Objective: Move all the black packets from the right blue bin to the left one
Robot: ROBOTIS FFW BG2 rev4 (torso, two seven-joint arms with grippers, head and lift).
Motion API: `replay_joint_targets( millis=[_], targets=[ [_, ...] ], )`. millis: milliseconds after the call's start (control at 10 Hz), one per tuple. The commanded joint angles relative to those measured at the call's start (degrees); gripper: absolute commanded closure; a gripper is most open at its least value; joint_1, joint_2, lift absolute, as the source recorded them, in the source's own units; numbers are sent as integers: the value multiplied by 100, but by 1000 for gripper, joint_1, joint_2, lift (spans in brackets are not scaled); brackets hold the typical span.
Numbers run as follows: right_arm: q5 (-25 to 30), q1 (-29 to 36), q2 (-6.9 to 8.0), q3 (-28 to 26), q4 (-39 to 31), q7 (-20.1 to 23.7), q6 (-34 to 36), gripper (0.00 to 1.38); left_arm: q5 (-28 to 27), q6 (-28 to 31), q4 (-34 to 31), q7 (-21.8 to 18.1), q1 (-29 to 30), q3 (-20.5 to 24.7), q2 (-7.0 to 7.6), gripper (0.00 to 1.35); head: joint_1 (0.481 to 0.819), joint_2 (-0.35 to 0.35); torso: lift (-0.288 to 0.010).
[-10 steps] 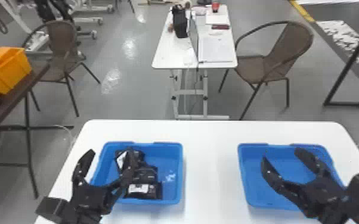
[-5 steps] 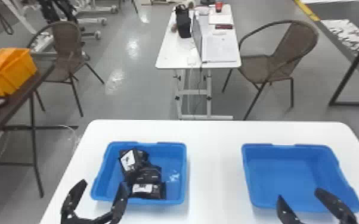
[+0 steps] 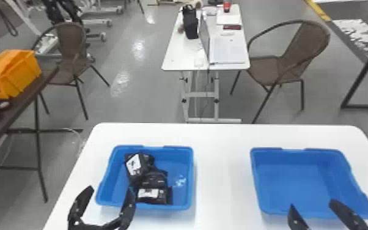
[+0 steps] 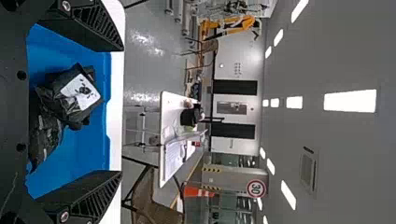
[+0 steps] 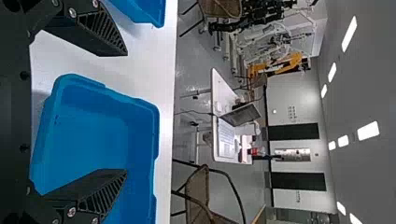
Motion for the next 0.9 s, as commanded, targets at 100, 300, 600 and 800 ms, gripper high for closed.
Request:
replay_joint_targets(
  millis=[100, 300, 600, 800],
  targets=[
    [47, -5, 7, 2, -57, 0, 134, 140, 28, 50, -18, 67, 20, -108, -15, 88, 695, 96, 0],
    [56, 48, 165, 2, -40, -149, 117, 140, -43, 147, -89, 120, 29, -99, -15, 88, 695, 89, 0],
    [73, 57, 179, -24, -40, -149, 90, 140, -122, 182, -141, 129, 38, -64, -15, 87, 695, 85, 0],
    [73, 39, 179, -16, -31, -149, 90, 140, -122, 191, -150, 129, 29, -55, -15, 87, 695, 87, 0]
  ],
)
